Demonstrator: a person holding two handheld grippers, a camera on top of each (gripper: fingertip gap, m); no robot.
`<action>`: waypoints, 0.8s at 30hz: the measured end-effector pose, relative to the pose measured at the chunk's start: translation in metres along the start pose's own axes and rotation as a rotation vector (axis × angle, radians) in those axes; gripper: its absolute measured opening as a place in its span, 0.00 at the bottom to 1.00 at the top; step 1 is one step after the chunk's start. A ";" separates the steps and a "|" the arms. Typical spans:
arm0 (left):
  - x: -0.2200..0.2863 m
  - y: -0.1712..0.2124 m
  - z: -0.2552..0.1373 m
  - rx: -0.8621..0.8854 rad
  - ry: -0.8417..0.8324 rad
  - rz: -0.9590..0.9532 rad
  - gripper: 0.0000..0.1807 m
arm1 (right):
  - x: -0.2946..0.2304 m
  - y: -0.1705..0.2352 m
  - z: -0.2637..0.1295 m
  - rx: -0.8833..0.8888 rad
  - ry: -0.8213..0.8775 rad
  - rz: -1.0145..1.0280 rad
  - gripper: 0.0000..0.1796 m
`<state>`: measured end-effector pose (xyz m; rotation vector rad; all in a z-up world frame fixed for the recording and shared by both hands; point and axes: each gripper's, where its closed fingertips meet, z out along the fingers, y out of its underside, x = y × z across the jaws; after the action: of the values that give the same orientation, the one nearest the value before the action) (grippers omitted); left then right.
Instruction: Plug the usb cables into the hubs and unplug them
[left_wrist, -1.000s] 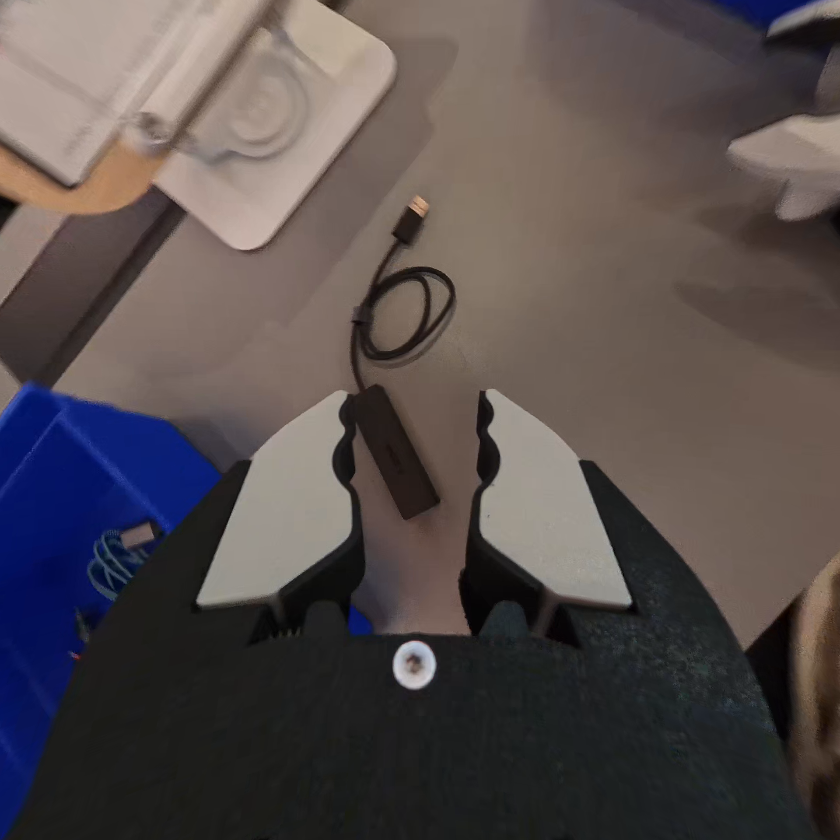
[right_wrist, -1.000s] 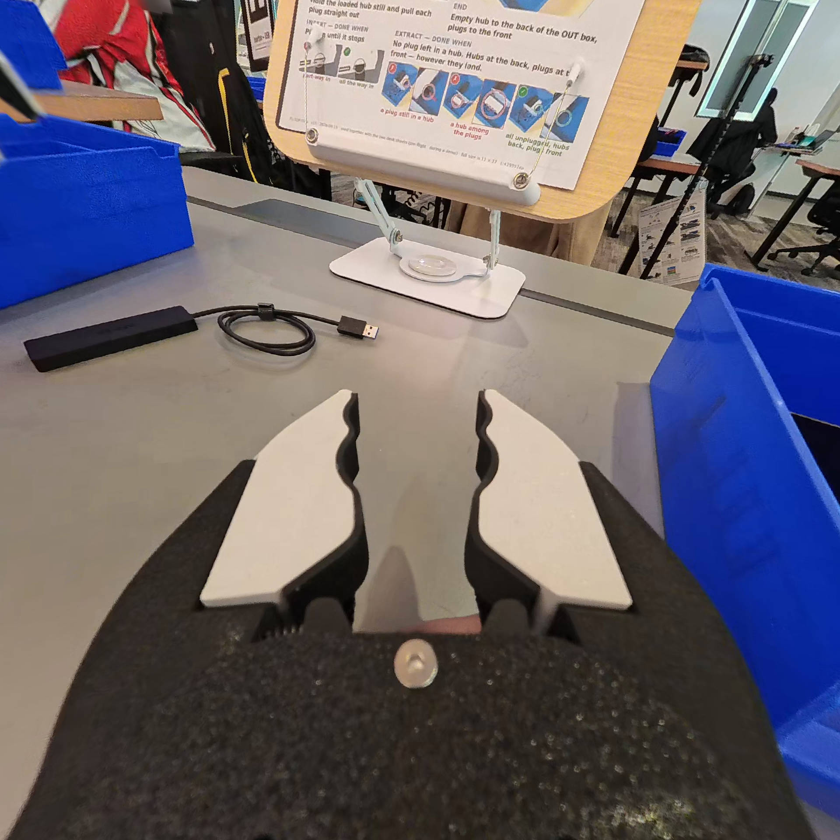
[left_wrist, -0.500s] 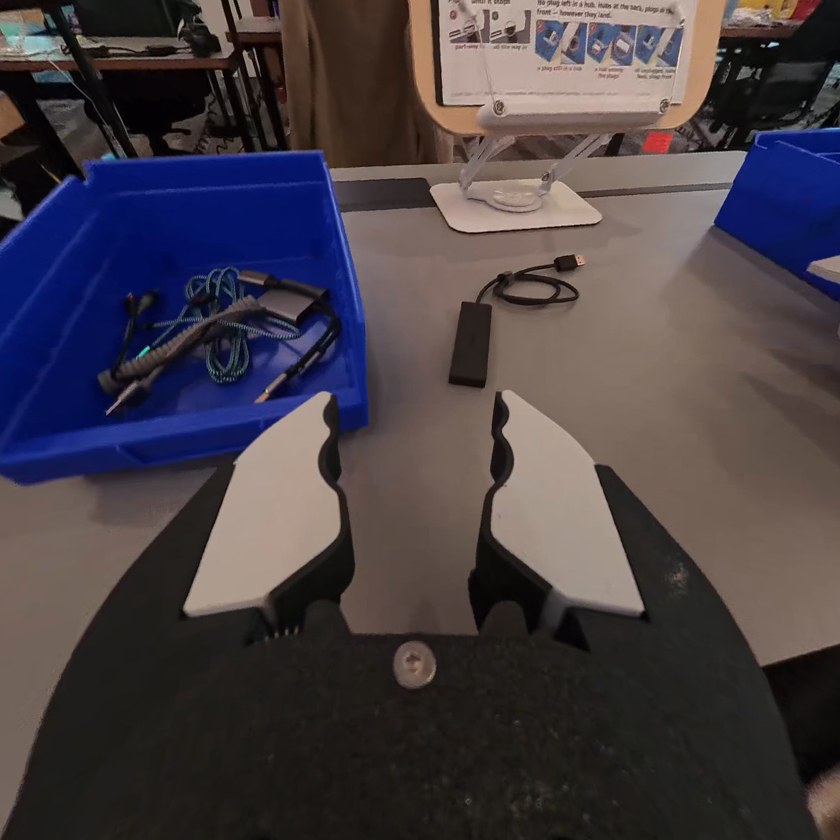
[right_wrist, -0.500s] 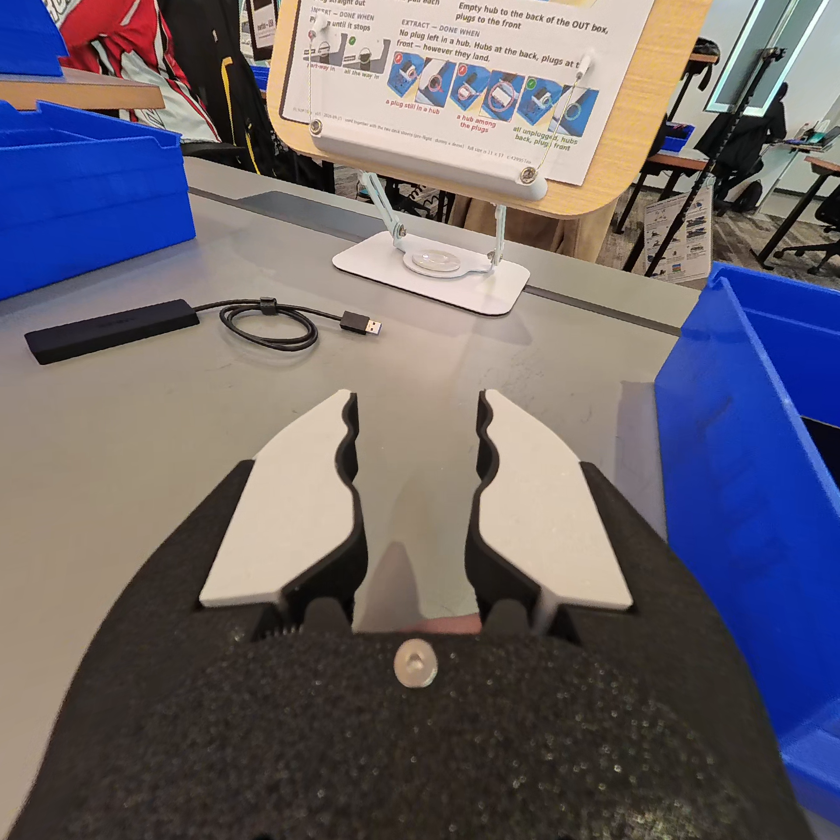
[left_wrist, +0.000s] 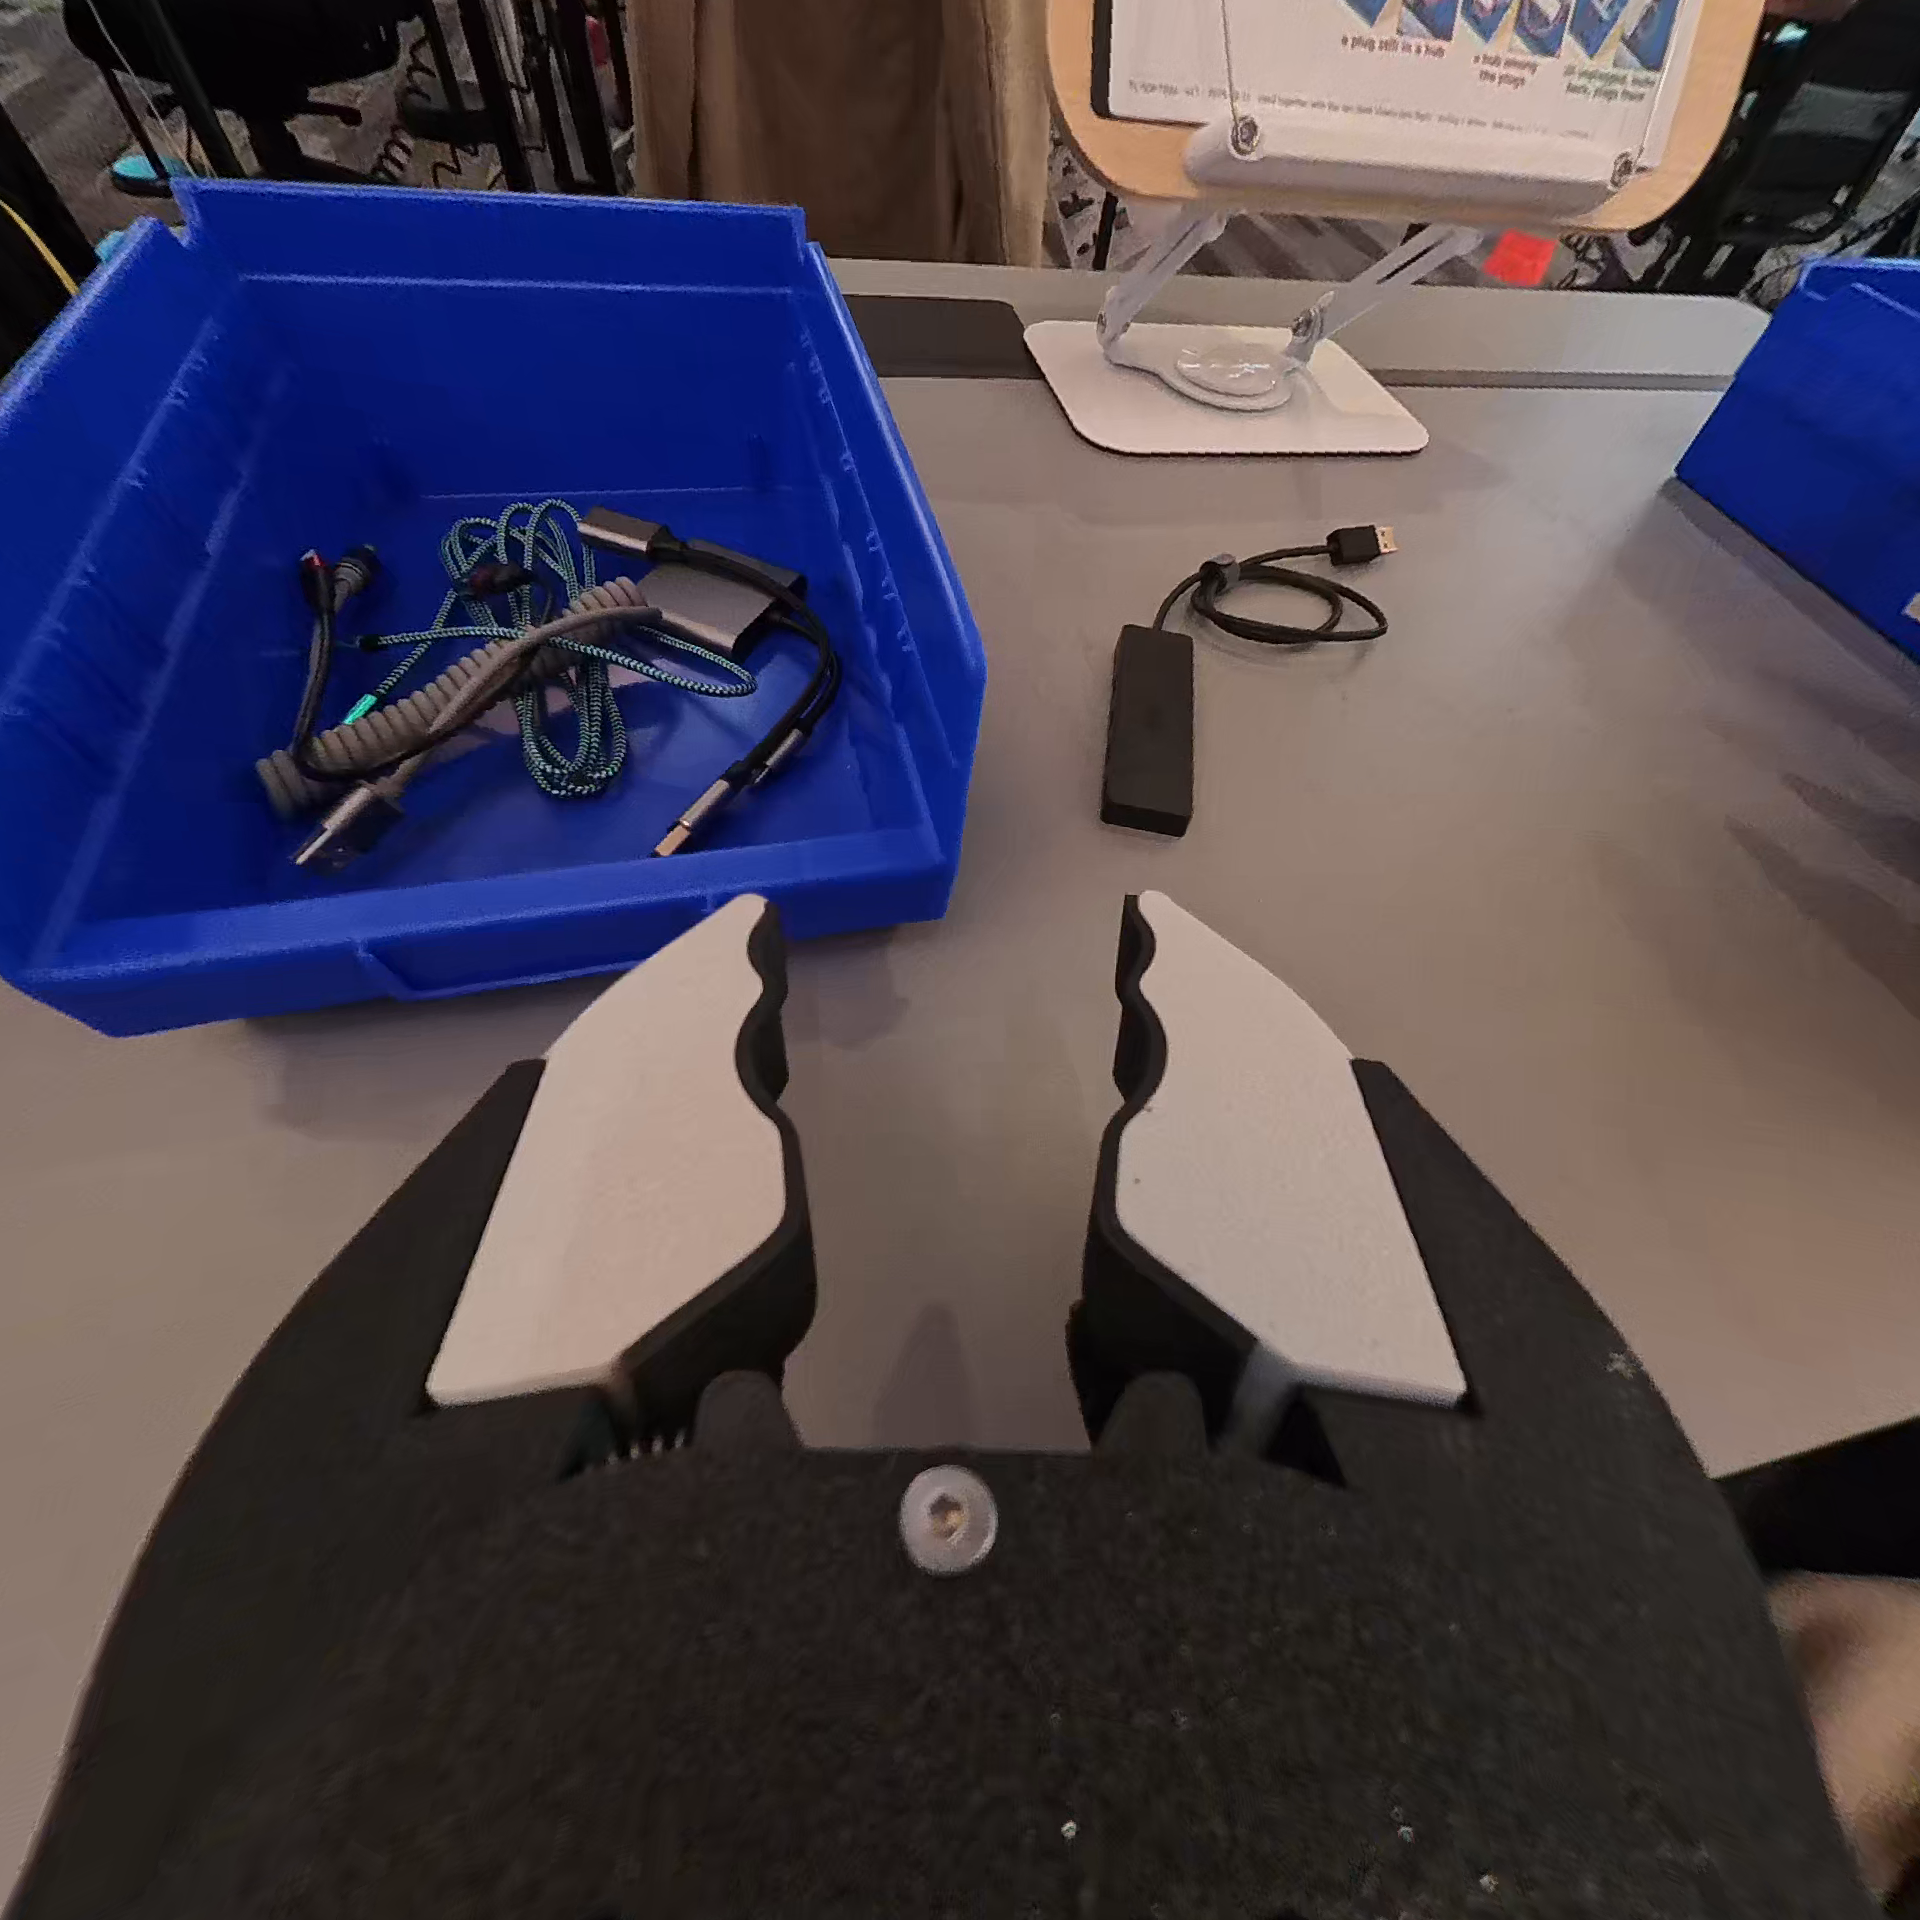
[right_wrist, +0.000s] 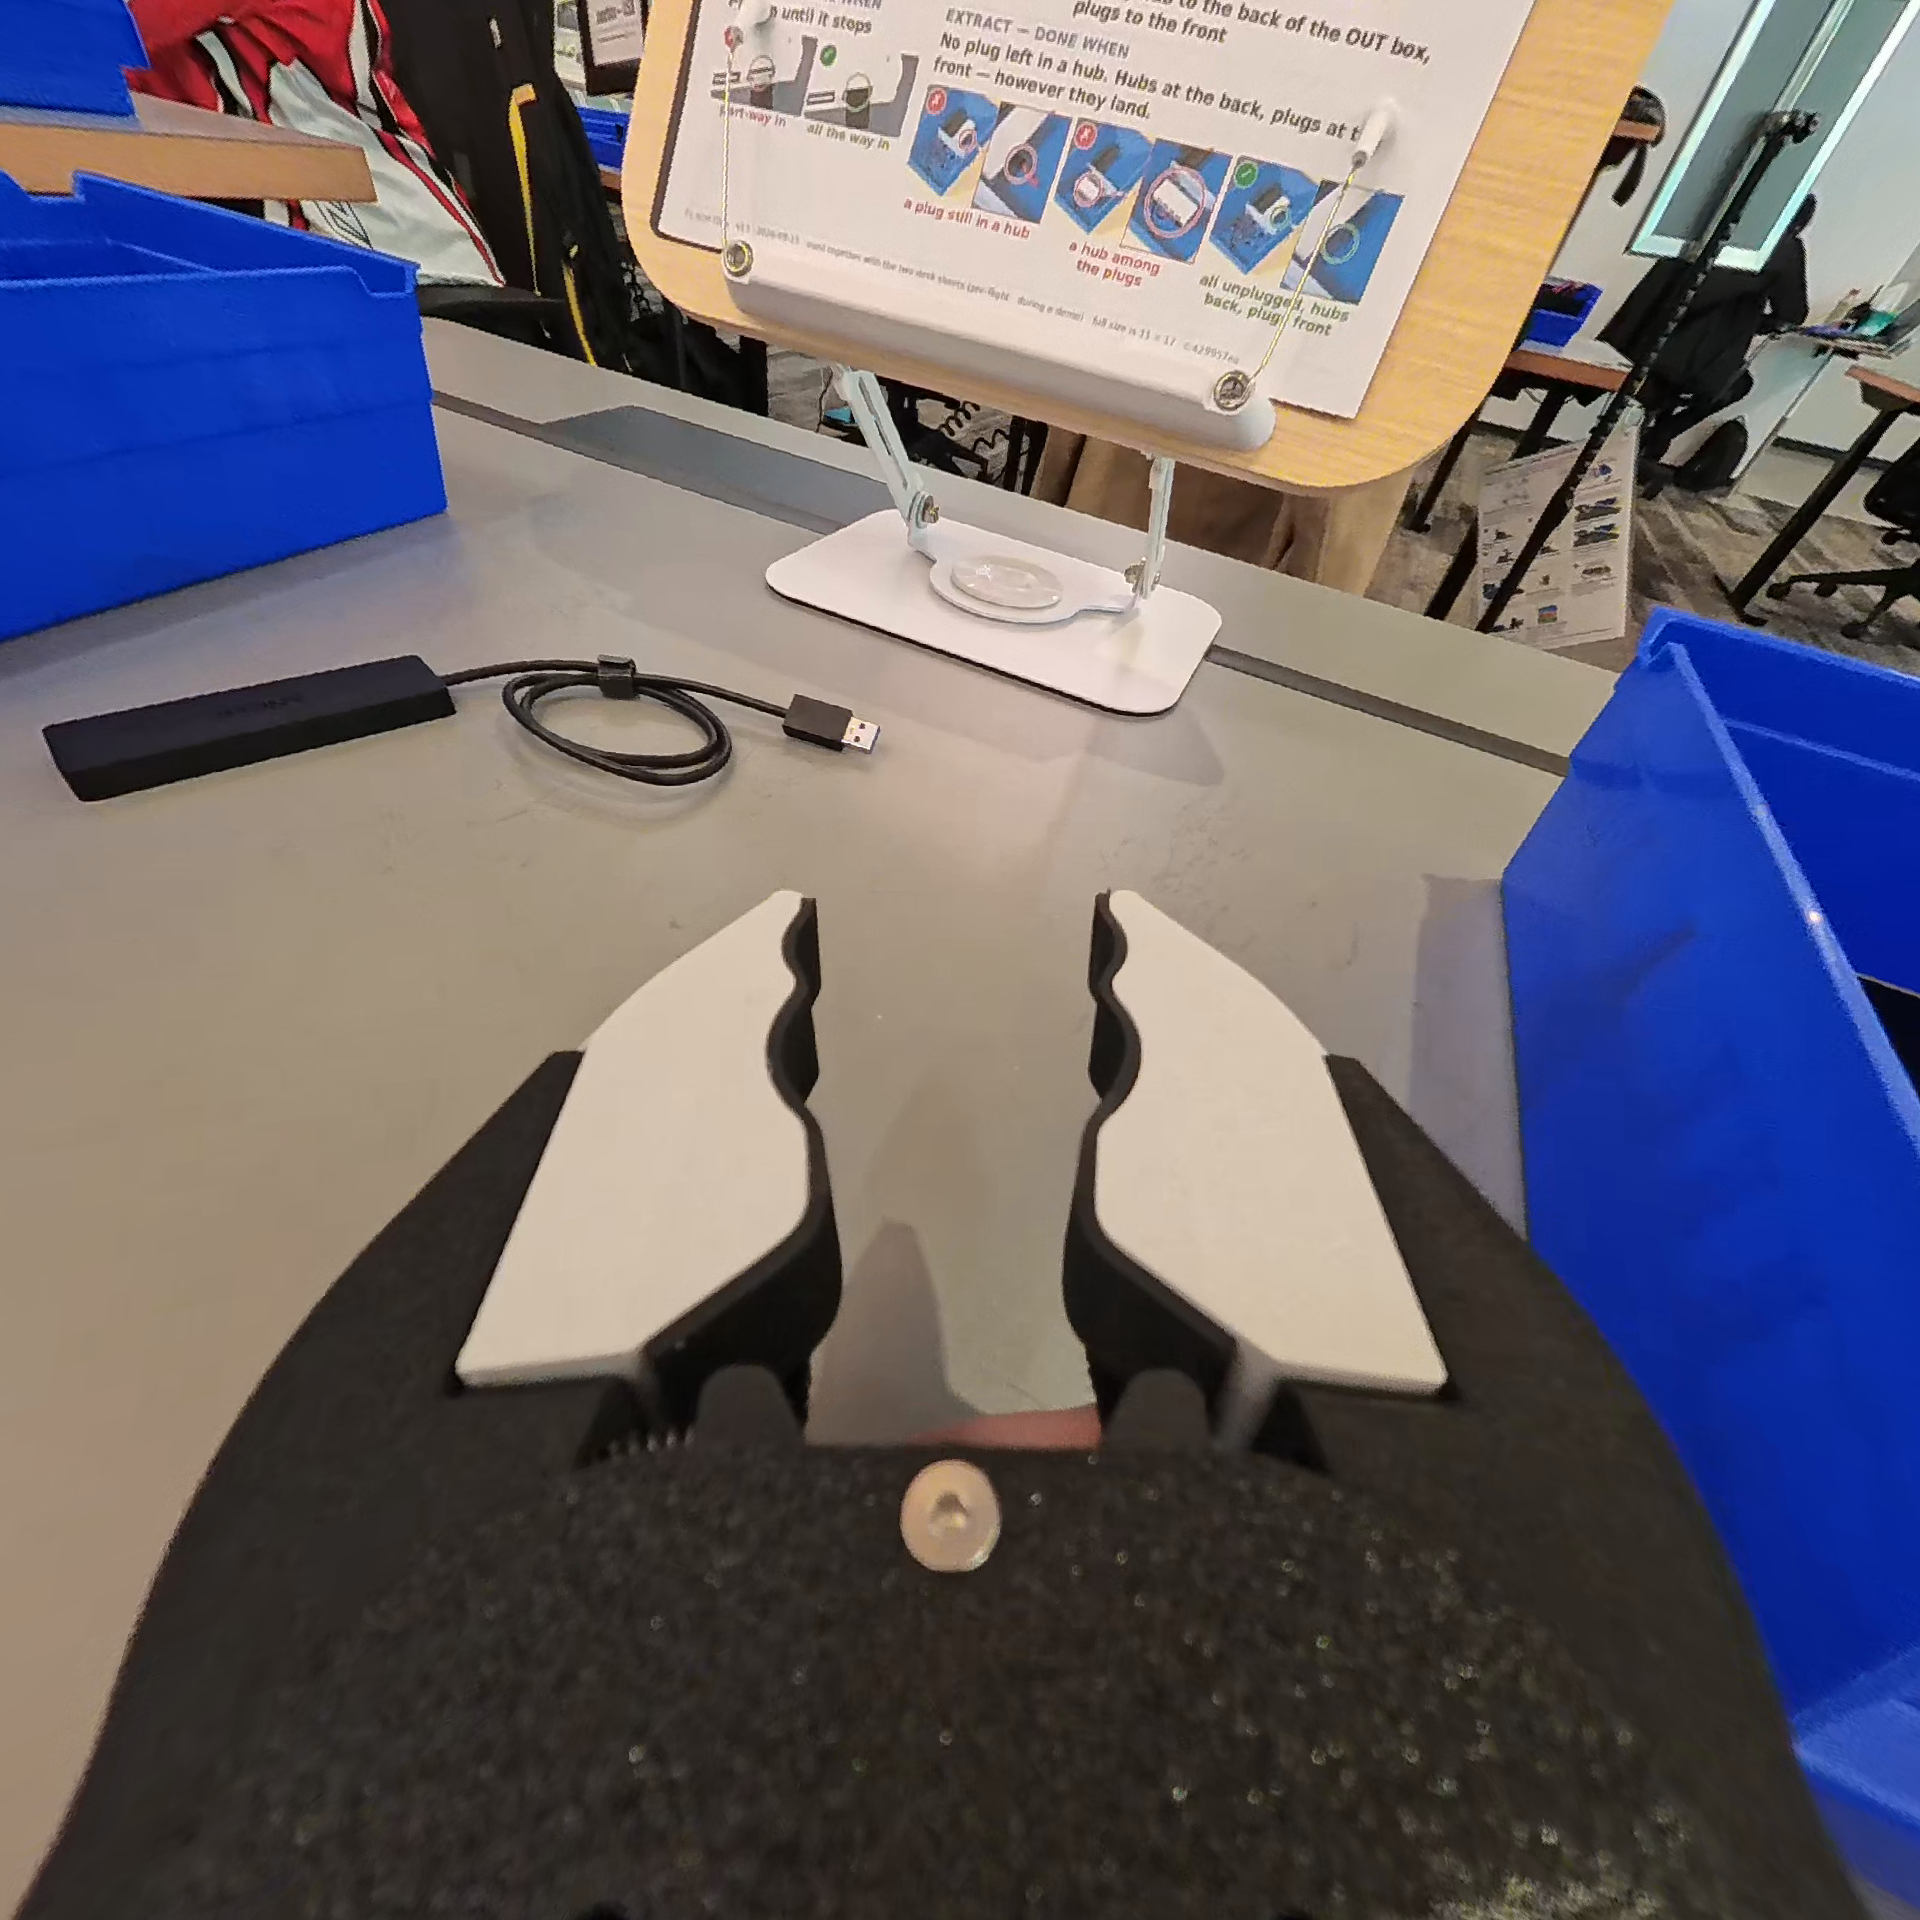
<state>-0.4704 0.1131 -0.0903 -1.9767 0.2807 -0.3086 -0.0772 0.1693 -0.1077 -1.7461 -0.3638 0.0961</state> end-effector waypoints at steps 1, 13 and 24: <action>-0.003 -0.002 0.001 -0.002 -0.006 0.007 0.33 | 0.000 0.000 0.000 0.001 -0.002 0.001 0.28; -0.052 -0.035 0.025 -0.195 -0.083 0.166 0.32 | -0.001 0.000 0.000 0.002 -0.008 -0.006 0.28; -0.100 0.014 0.127 -0.651 -0.164 0.015 0.26 | -0.003 -0.001 0.000 0.004 -0.012 -0.013 0.27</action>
<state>-0.5216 0.2491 -0.1629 -2.6220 0.3151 -0.0382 -0.0800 0.1688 -0.1073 -1.7399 -0.3839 0.0979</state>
